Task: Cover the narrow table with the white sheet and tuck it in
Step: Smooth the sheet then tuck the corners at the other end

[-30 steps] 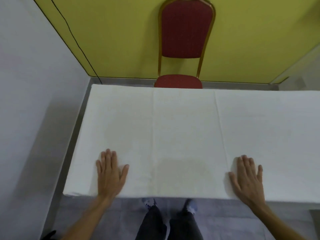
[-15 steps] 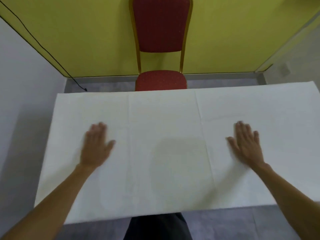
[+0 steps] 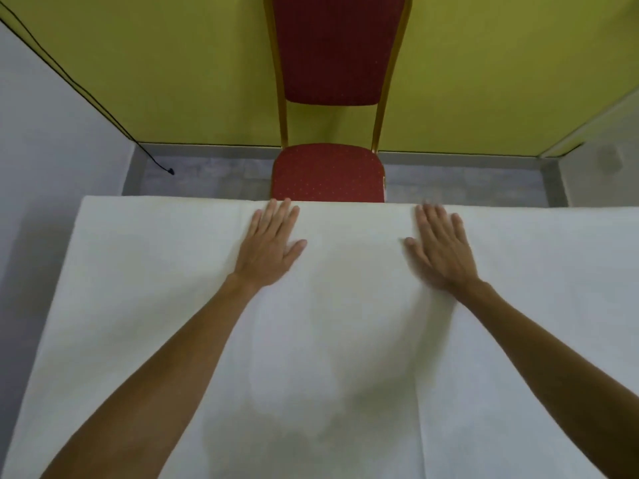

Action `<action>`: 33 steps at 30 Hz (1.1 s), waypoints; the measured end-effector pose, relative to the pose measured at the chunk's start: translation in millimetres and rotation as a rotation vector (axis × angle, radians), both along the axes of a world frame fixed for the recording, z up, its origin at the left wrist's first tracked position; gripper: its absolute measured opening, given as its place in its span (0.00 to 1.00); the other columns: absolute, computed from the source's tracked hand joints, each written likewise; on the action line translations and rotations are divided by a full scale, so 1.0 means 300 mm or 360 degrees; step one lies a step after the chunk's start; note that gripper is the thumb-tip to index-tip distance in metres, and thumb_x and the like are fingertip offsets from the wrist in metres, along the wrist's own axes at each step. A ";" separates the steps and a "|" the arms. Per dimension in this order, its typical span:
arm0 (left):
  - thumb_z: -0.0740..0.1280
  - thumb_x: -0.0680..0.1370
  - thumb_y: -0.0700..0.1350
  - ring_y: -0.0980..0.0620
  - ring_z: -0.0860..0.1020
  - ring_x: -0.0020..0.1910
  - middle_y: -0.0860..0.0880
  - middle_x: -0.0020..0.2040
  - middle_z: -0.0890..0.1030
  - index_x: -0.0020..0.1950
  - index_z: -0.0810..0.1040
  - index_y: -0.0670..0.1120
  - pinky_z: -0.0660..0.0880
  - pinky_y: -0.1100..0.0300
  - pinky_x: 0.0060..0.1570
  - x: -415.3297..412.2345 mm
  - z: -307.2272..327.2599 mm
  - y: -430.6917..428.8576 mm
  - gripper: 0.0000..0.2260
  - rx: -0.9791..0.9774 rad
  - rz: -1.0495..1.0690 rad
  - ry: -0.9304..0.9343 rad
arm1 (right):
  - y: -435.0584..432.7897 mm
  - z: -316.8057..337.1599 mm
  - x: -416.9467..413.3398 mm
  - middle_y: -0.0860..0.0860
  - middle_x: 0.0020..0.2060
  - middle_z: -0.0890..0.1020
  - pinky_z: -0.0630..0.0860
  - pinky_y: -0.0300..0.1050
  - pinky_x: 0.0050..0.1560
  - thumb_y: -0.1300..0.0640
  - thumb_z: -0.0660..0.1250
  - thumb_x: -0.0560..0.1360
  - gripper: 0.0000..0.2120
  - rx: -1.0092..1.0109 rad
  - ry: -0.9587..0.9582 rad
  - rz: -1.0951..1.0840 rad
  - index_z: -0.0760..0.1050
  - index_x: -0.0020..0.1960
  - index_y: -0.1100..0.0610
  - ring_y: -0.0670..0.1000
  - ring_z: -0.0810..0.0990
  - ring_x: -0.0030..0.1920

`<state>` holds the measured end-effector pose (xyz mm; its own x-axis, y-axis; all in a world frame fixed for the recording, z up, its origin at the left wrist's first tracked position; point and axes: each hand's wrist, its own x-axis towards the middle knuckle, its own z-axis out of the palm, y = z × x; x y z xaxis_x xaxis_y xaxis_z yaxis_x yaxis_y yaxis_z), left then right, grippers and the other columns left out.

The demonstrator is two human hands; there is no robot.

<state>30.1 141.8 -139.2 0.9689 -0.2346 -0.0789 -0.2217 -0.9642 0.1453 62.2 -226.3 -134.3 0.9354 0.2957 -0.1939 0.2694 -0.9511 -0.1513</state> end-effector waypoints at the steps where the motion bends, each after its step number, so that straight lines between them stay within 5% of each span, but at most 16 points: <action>1: 0.47 0.82 0.61 0.42 0.50 0.79 0.44 0.80 0.54 0.80 0.54 0.45 0.51 0.43 0.76 -0.001 -0.005 0.109 0.31 0.0055 0.0105 0.0011 | -0.090 0.005 0.023 0.52 0.81 0.43 0.42 0.58 0.79 0.35 0.40 0.82 0.35 -0.0015 0.0026 -0.0121 0.42 0.82 0.55 0.51 0.40 0.81; 5: 0.45 0.81 0.63 0.34 0.55 0.76 0.38 0.78 0.57 0.78 0.56 0.41 0.53 0.38 0.72 -0.142 0.014 0.559 0.34 0.0123 0.0683 0.0042 | -0.320 0.051 0.072 0.57 0.81 0.46 0.43 0.63 0.79 0.32 0.38 0.81 0.39 0.0012 0.0026 -0.0559 0.42 0.81 0.58 0.56 0.43 0.81; 8: 0.45 0.80 0.63 0.32 0.56 0.75 0.35 0.77 0.58 0.77 0.57 0.36 0.54 0.35 0.71 -0.229 0.038 0.635 0.37 0.0046 0.0965 0.0102 | -0.206 0.065 0.074 0.61 0.80 0.50 0.46 0.65 0.78 0.34 0.38 0.80 0.40 0.0066 0.0031 -0.0619 0.46 0.80 0.63 0.60 0.47 0.80; 14: 0.51 0.82 0.57 0.42 0.54 0.78 0.41 0.78 0.59 0.77 0.61 0.40 0.54 0.41 0.75 -0.038 0.004 0.158 0.29 -0.0190 0.0130 -0.0071 | 0.479 0.007 -0.021 0.59 0.80 0.53 0.44 0.61 0.79 0.41 0.44 0.83 0.34 0.0200 -0.0039 0.0162 0.52 0.80 0.63 0.59 0.49 0.80; 17: 0.50 0.82 0.57 0.44 0.54 0.78 0.44 0.79 0.58 0.78 0.60 0.45 0.53 0.44 0.75 0.022 -0.001 0.167 0.27 -0.0119 -0.0067 -0.0060 | 0.636 -0.021 -0.065 0.58 0.80 0.54 0.47 0.64 0.78 0.41 0.44 0.83 0.34 0.0155 -0.0081 0.0332 0.52 0.81 0.62 0.58 0.49 0.81; 23: 0.47 0.82 0.60 0.41 0.57 0.77 0.44 0.78 0.61 0.78 0.60 0.49 0.53 0.46 0.75 -0.064 -0.005 0.708 0.27 0.0038 0.0263 -0.0072 | 0.622 -0.050 -0.085 0.53 0.81 0.49 0.45 0.62 0.79 0.38 0.44 0.83 0.34 0.0066 -0.0186 0.0290 0.48 0.81 0.58 0.54 0.45 0.81; 26: 0.46 0.82 0.58 0.42 0.52 0.78 0.41 0.79 0.57 0.78 0.59 0.44 0.50 0.47 0.76 -0.152 0.017 0.954 0.29 -0.0015 0.0340 -0.0013 | 0.643 -0.051 -0.096 0.53 0.81 0.48 0.45 0.61 0.79 0.38 0.43 0.83 0.34 0.0029 -0.0177 0.0271 0.47 0.82 0.57 0.53 0.44 0.81; 33: 0.52 0.82 0.56 0.40 0.49 0.79 0.38 0.79 0.54 0.78 0.56 0.37 0.49 0.43 0.76 -0.284 0.025 0.998 0.30 -0.0002 0.0548 -0.0007 | 0.830 0.015 -0.182 0.60 0.81 0.51 0.47 0.65 0.78 0.39 0.40 0.81 0.37 -0.0053 -0.0075 -0.0106 0.47 0.80 0.63 0.61 0.48 0.80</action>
